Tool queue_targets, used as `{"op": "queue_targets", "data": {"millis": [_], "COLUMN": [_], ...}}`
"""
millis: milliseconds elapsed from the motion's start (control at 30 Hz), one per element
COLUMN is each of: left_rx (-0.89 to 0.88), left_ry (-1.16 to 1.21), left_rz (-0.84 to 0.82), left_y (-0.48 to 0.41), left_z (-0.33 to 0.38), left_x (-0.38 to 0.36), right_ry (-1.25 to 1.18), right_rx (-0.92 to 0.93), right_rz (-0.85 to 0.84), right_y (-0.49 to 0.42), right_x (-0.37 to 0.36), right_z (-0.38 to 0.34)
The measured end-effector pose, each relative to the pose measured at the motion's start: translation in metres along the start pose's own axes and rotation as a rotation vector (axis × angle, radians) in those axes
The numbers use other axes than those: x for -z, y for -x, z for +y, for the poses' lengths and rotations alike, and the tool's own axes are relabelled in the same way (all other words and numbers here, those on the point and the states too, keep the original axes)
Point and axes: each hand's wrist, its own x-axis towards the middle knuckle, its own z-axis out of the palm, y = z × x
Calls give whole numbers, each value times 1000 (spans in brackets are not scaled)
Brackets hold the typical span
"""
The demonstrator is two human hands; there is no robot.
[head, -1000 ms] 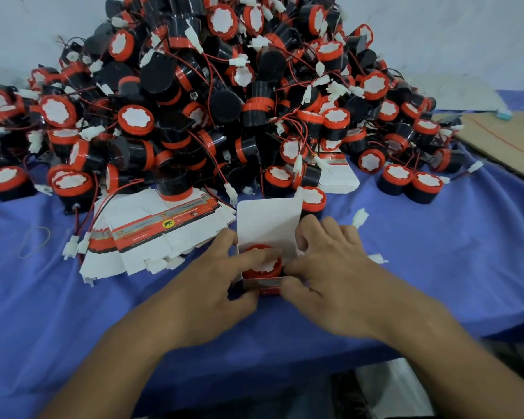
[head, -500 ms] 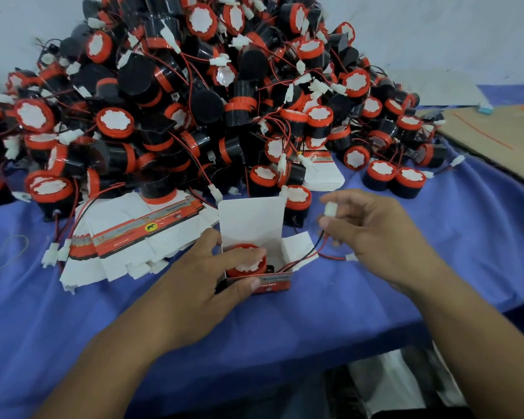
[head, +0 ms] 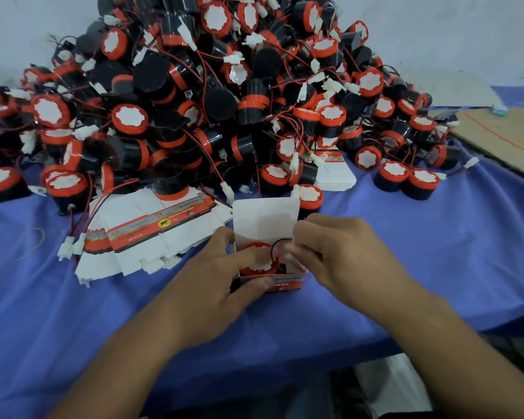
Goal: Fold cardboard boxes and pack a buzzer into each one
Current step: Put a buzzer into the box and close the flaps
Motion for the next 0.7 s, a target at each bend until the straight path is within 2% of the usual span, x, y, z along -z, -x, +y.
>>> {"op": "queue_targets", "data": {"millis": [67, 200, 300, 500, 700], "left_rx": [-1, 3, 7, 38, 23], "left_ry": [9, 1, 20, -8, 2], "left_rz": [1, 3, 3, 5, 10], "left_y": [0, 0, 0, 0, -1], "left_z": [0, 1, 1, 1, 1], "left_x": [0, 0, 0, 0, -3], "right_ry": [35, 65, 130, 196, 145], "right_rx": [-55, -83, -72, -196, -164], "right_rz": [-176, -272, -263, -172, -232], "right_y": [-2, -1, 1, -1, -2], "right_x": [0, 6, 10, 11, -4], "right_z": [-3, -9, -12, -9, -18]}}
